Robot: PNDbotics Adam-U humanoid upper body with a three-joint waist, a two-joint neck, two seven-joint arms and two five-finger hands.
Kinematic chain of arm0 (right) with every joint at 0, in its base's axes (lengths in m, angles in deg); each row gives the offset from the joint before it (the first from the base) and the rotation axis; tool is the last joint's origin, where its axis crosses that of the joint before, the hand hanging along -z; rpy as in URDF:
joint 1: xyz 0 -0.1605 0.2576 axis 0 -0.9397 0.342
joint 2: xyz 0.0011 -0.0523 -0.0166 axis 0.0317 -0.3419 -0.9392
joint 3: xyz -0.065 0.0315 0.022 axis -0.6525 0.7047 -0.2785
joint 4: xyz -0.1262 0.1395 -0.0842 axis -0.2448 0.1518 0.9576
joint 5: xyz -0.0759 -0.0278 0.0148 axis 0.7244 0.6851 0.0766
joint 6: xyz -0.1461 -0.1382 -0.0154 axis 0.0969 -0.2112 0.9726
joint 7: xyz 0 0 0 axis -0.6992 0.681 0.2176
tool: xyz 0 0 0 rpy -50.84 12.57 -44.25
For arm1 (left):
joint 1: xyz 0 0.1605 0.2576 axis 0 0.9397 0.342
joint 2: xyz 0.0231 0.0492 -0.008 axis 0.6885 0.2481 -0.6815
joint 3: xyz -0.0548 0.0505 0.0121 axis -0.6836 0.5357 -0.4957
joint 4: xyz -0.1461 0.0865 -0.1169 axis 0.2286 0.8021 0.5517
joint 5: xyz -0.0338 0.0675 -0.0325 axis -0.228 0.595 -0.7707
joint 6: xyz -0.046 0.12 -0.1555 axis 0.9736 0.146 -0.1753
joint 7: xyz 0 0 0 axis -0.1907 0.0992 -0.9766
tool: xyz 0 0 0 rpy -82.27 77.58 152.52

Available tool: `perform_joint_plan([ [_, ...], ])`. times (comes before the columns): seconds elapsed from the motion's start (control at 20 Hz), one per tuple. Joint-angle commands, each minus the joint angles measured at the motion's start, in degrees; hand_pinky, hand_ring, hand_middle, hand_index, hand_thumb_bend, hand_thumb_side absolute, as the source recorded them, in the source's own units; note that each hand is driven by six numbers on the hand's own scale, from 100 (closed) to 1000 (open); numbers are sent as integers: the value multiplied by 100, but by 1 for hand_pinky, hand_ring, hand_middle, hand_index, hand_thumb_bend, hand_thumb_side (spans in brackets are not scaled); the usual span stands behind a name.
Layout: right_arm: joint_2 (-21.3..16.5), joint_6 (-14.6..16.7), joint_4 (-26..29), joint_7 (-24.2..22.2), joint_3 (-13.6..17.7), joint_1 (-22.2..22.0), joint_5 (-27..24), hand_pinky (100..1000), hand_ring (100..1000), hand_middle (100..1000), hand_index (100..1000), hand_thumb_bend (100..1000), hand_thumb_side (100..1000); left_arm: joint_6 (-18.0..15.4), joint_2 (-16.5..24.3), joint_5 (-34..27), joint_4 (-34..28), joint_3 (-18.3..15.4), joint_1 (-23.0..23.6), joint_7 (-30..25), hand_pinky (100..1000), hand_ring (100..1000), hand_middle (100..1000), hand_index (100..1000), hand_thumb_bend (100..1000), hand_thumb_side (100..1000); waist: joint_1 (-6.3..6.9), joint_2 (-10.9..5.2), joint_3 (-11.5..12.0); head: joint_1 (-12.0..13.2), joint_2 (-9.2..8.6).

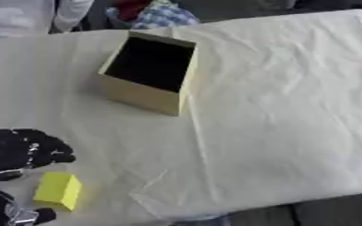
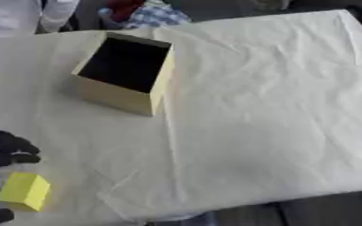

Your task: Pick up objects on the table and place them in the box.

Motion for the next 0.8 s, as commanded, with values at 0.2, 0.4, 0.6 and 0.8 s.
perform_joint_plan([
  [0.2,-80,-1,85,-27,21,70,-32,595,660,509,691,100,903,251,70,-142,-78,5,-15,-261,906,933,914,1000,302,630,13,-30,-14,-22,37],
  [0.4,-68,-4,85,-29,25,70,-36,595,660,509,691,100,904,391,58,-296,-78,-31,-14,-412,916,941,920,1000,316,591,21,-30,-14,-26,37],
  [0.6,-56,-7,85,-35,24,71,-38,595,659,508,690,100,904,486,31,-244,-72,-47,-10,-411,923,947,923,1000,333,552,24,-24,-16,-44,37],
  [0.8,-46,-12,85,-33,29,72,-40,595,657,507,690,100,904,570,5,-129,-10,-23,-10,-379,925,952,927,1000,346,554,31,-13,-22,-46,37],
])
